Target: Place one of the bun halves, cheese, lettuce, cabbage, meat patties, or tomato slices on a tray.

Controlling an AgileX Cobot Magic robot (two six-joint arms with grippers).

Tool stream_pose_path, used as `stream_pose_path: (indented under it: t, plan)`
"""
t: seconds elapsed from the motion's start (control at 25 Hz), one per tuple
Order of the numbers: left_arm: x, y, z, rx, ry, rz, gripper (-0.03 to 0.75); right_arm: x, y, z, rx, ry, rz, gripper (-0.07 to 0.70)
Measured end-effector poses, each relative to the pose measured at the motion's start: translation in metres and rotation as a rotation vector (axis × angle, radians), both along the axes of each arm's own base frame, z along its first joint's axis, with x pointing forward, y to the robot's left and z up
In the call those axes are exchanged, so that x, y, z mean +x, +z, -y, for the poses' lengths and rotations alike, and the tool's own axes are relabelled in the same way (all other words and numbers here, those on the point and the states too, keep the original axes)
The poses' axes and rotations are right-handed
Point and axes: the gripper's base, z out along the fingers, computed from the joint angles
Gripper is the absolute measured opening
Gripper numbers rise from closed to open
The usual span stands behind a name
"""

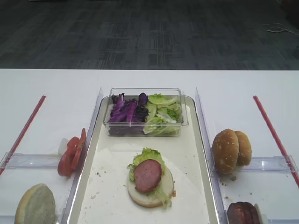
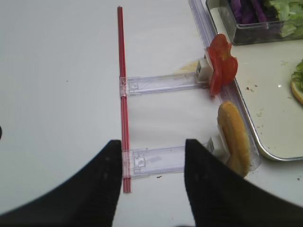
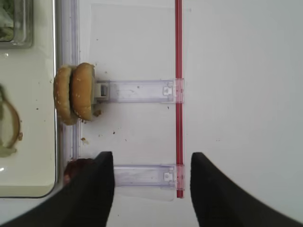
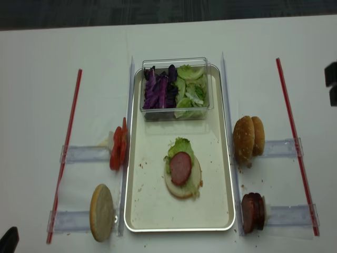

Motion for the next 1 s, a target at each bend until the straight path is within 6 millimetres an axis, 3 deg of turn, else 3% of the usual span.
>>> stream_pose_path:
  t: [0.2, 0.48, 0.72, 1.0]
  plan:
    - [0.0, 0.0, 0.0, 0.0, 0.0, 0.0, 0.297, -0.049, 0.002, -0.001, -0.003, 0.008, 0.096, 0.391]
    - [0.0, 0.0, 0.0, 0.0, 0.0, 0.0, 0.297, -0.108, -0.013, -0.003, -0.006, 0.009, 0.211, 0.383]
    - [0.0, 0.0, 0.0, 0.0, 0.0, 0.0, 0.297, -0.14, -0.028, -0.004, -0.009, 0.01, 0.291, 0.377]
    - [0.0, 0.0, 0.0, 0.0, 0.0, 0.0, 0.297, -0.161, -0.047, -0.003, -0.025, 0.007, 0.34, 0.362]
